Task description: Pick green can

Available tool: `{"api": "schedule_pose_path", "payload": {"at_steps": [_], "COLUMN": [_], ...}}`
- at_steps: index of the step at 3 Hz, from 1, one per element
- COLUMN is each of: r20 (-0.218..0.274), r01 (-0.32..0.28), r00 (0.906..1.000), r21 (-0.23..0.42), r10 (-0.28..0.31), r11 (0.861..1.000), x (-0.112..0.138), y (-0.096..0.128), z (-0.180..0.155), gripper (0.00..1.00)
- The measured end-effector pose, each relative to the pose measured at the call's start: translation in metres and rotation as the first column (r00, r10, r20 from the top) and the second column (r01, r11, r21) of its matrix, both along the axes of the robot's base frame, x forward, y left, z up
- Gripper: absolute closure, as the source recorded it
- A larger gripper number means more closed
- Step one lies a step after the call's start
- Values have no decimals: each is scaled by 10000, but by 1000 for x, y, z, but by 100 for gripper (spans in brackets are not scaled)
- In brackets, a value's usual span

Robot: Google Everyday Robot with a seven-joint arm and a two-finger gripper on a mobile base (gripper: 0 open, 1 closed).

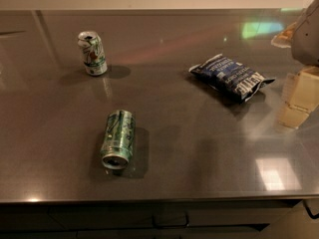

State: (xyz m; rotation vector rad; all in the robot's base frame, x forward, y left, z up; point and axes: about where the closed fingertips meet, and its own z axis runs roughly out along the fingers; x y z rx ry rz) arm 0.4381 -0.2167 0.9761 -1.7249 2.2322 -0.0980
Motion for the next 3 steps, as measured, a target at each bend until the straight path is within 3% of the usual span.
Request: {"api": "schedule_pose_path", "payload": {"at_steps": [1, 2, 3], "r20": [2, 14, -125], "r01": [0, -524, -1820], "r00": [10000, 9986, 9832], "r21": [0, 58, 130], "r10": [0, 524, 1822], "r11": [10000, 9986, 9832], "x": [0, 2, 2], "y": [0, 11, 43], "z": [0, 2, -4], "gripper": [0, 0, 0]}}
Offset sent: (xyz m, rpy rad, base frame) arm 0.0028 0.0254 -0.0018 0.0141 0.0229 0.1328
